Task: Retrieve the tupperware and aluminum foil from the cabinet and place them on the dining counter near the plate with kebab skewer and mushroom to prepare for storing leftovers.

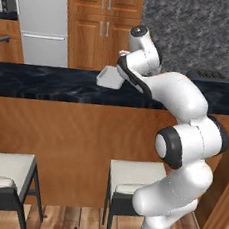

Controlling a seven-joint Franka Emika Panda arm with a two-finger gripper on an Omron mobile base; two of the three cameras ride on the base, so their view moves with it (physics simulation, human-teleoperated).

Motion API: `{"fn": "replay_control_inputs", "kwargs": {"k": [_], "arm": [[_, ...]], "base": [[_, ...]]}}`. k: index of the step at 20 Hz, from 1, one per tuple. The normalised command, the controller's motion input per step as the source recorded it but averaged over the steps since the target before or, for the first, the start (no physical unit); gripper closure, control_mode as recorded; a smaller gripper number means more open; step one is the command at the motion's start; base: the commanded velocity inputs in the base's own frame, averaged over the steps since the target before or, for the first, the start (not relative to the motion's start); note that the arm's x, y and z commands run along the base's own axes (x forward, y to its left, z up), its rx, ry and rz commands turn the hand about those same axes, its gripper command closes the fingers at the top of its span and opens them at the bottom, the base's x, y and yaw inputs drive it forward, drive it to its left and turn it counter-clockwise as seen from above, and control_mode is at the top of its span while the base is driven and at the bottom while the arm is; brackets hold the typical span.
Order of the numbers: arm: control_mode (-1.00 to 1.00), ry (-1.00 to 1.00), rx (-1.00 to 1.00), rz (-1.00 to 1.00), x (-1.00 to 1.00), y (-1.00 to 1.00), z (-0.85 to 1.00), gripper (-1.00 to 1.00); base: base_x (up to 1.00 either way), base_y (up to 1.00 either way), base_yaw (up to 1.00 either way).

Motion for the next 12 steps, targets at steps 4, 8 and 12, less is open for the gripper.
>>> {"fn": "replay_control_inputs", "kwargs": {"k": [4,8,12], "arm": [[-1.00,0.00,0.04,0.00,-1.00,-0.67,0.04,-1.00],[-1.00,0.00,0.04,0.00,-1.00,-0.69,0.00,-1.00],[-1.00,0.00,0.06,0.00,-1.00,-0.69,0.00,-1.00]], "base": [[0.00,0.00,0.00],[0.00,0.00,0.00],[0.00,0.00,0.00]]}}
